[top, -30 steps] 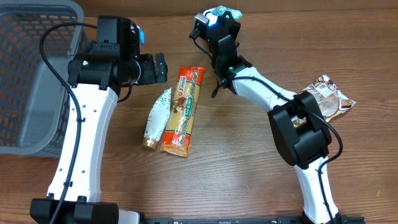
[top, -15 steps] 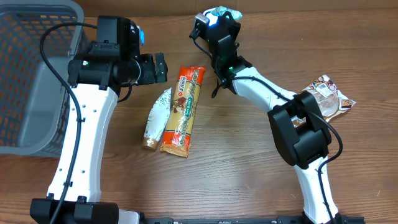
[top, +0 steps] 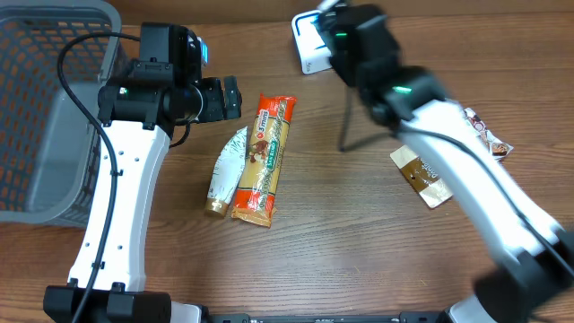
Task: Scan the item barcode
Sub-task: 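Carry the packet right and drop it beside the mushroom bag, then move the right gripper to the spaghetti pack and grasp it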
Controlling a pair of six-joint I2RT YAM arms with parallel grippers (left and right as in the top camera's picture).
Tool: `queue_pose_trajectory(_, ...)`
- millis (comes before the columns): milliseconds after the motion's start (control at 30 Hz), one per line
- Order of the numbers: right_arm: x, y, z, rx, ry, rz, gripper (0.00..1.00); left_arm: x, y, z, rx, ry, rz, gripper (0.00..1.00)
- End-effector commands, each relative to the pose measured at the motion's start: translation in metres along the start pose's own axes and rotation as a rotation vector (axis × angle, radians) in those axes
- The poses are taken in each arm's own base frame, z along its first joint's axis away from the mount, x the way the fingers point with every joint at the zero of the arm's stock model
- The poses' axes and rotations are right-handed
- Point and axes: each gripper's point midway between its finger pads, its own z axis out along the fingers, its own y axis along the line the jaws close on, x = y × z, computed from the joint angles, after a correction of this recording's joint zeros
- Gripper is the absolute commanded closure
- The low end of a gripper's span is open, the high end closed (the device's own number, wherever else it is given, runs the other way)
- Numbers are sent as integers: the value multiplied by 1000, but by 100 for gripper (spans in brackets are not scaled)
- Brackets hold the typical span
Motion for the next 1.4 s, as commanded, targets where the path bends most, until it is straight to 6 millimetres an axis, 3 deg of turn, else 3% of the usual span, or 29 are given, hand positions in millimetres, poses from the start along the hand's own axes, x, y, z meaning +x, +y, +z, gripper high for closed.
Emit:
queue_pose_trajectory(0,7,-12,-37,-222,17,461,96,-6,-2,-9,5,-30,20,0)
queue_pose_trajectory(167,89,-49,-53,-261,296,691,96,-6,-2,-9,5,-30,20,0)
queue_pose_trajectory(333,176,-87,-43,-149,509,837,96,-6,-2,-9,5,-30,20,0)
queue_pose_trajectory(367,204,-95,-37,-121,565,880,96,-6,-2,-9,5,-30,20,0)
queue_pose_trajectory(433,240,-100,-30,-92,639,933,96,-6,-2,-9,5,-30,20,0)
queue_pose_trajectory(467,249,-100,-28,-86,657,946,96,-6,-2,-9,5,-30,20,0)
queue_pose_trajectory(500,278,-102,-23,-66,704,988,96,-6,-2,-9,5,-30,20,0)
queue_pose_trajectory(633,327,-102,-16,-32,770,1056,94,-6,-2,-9,5,-30,20,0)
queue_pose_trajectory(700,341,-100,-14,-27,795,1074,74,-6,-2,-9,5,-30,20,0)
queue_pose_trajectory(733,347,-99,-13,-26,810,1083,67,-6,-2,-9,5,-30,20,0)
queue_pose_trajectory(767,352,-99,-13,-25,822,1091,67,-6,-2,-9,5,-30,20,0)
queue_pose_trajectory(900,351,-104,-11,-15,809,1096,53,-6,-2,-9,5,-30,20,0)
queue_pose_trajectory(1033,328,-120,-14,-15,765,1092,45,-6,-2,-9,5,-30,20,0)
queue_pose_trajectory(1100,306,-125,-16,-48,724,1093,44,-6,-2,-9,5,-30,20,0)
queue_pose_trajectory(1200,252,-120,-15,-197,605,1103,42,-6,-2,-9,5,-30,20,0)
queue_pose_trajectory(1367,152,-59,-9,-651,356,1059,29,-6,-2,-9,5,-30,20,0)
